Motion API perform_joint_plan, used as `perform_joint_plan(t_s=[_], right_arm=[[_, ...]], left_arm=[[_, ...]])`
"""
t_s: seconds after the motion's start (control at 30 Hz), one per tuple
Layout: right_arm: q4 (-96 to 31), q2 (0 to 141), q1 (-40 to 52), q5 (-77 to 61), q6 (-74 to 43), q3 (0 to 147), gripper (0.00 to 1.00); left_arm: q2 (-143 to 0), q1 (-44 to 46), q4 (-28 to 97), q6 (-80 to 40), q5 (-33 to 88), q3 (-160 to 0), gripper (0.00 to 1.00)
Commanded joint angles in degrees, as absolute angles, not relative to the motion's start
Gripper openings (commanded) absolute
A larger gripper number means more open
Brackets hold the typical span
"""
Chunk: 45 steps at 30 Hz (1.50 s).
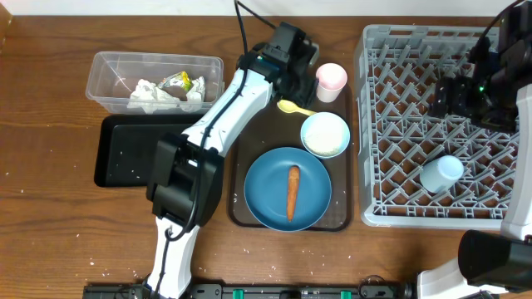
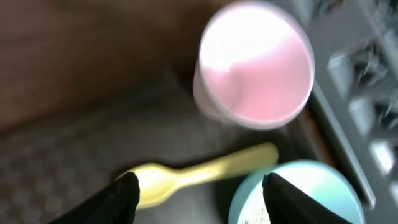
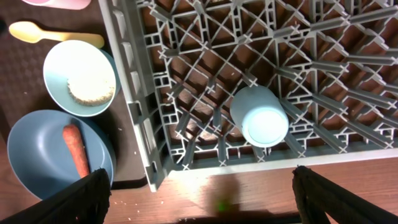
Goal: Sort waste into correct bins and load items into the dishwasher rack
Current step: 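Reach the left gripper to the pink cup and grasp it, then lift the pink cup and pass it toward the right gripper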
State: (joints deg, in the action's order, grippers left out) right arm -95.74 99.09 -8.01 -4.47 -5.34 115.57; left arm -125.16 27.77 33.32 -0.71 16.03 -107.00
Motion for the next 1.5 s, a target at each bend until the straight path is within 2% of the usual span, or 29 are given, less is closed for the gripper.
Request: perform_joint_plan(t_s=[0.0, 0.27, 0.47, 0.57, 0.7, 0.83, 1.1, 1.3, 1.37, 1.47], right_arm=[[-95.81, 98.48, -6.92, -4.51, -4.16, 116.46, 0.92], [-96.42, 98.48, -5.96, -4.51, -3.68, 116.46, 0.92], [-97.27, 98.48, -5.91, -4.51, -2.68, 116.46, 0.92], [-97.30, 98.48, -5.93, -4.51, -2.66, 116.46, 0.92], [-97.08, 98.48, -5.91, -4.51, -2.63, 116.46, 0.92], [-96.84, 98.48, -5.91, -4.51, -2.63, 116.46, 0.92], [-96.77, 98.48, -5.91, -4.54, -2.68, 116.46, 0.92], [-96.05, 98.50, -5.91, -7.14, -2.42, 116.44, 0.91], [-94.48, 98.48, -5.65, -12.78, -0.10, 116.40, 0.91], [-90.21, 98.48, -4.49, -25.76, 5.67, 115.26, 0.90]], left_arm=[[-125.47, 27.99, 29.87, -3.73, 14.63, -109.21, 0.68], [-130.89, 30.17, 22.83, -5.87, 12.38, -109.23, 0.74], [-133.64, 30.65, 23.31, -5.89, 10.83, -109.21, 0.70], [-133.45, 30.37, 23.09, -5.91, 10.85, -109.27, 0.62], [-133.34, 30.17, 23.40, -6.92, 10.87, -109.27, 0.33], [-132.99, 30.17, 23.51, -8.51, 10.92, -109.27, 0.21], [-126.56, 29.98, 24.77, -8.71, 10.87, -109.27, 0.06], [-119.35, 29.06, 32.62, -11.51, 11.31, -109.27, 0.06], [-116.55, 27.90, 37.39, -13.72, 14.31, -109.27, 0.06], [-111.28, 24.21, 45.19, -14.06, 28.21, -109.27, 0.06]])
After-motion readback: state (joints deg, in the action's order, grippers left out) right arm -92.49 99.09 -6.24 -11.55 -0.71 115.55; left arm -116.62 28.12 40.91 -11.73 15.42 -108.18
